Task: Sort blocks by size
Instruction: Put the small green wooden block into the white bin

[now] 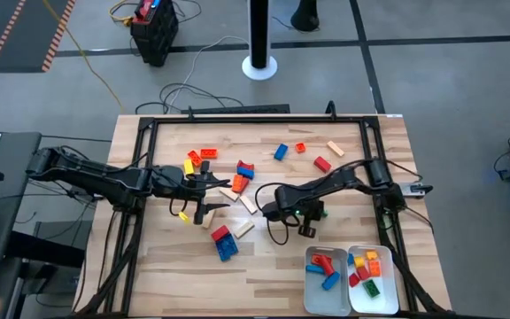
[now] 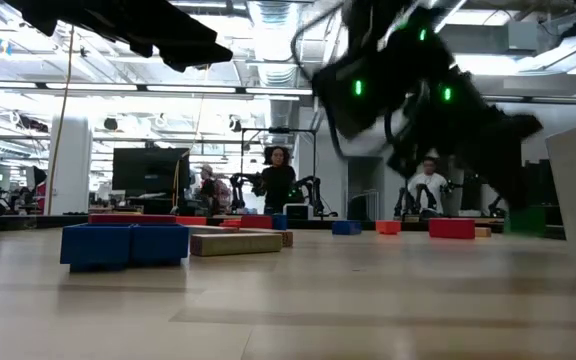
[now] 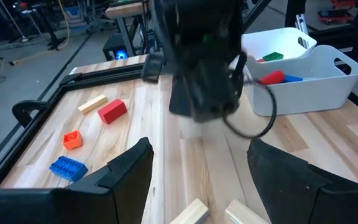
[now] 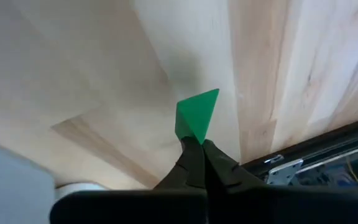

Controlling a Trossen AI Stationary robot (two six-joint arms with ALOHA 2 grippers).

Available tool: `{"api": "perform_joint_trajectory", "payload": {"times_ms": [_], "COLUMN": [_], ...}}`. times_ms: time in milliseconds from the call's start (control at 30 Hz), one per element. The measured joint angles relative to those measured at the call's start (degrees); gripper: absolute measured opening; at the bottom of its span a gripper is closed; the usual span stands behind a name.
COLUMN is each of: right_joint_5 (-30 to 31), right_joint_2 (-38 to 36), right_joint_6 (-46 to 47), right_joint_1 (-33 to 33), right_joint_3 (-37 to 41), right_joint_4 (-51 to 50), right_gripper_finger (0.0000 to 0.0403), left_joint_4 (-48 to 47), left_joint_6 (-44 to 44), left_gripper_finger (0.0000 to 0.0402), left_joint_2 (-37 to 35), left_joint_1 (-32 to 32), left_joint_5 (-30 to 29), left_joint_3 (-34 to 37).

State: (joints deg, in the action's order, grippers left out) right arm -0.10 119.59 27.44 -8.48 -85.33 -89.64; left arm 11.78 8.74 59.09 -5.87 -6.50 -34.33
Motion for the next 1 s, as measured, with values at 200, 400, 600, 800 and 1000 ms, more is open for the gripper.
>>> {"api": "perform_joint_trajectory", "payload": {"times_ms": [200, 400, 600, 800, 1000], "right_joint_5": [-1.59, -4.04, -5.92, -10.41, -15.5], "right_joint_2": [-7.22, -14.58, -21.1, -24.51, -24.52], "right_joint_6": [7.24, 15.95, 26.55, 40.25, 52.77], "right_joint_1": [-2.86, -8.62, -16.82, -26.89, -36.11], "right_joint_3": [-0.16, -0.12, -0.12, 0.67, 4.66], "right_joint_4": [-0.42, -0.34, -0.31, -0.36, 2.49], "right_gripper_finger": [0.001, 0.001, 0.001, 0.001, 0.0015], "left_joint_4": [-1.03, -1.4, -2.12, -2.11, -2.0], "left_joint_6": [-0.88, -1.66, -2.83, -3.41, -3.64], "left_gripper_finger": [0.0249, 0.0249, 0.0249, 0.0249, 0.0249], "left_joint_2": [0.0, 0.0, 0.0, 0.0, 0.0], "left_joint_1": [0.0, 0.0, 0.0, 0.0, 0.0], "left_joint_5": [0.0, 0.0, 0.0, 0.0, 0.0], "left_joint_3": [0.0, 0.0, 0.0, 0.0, 0.0]}}
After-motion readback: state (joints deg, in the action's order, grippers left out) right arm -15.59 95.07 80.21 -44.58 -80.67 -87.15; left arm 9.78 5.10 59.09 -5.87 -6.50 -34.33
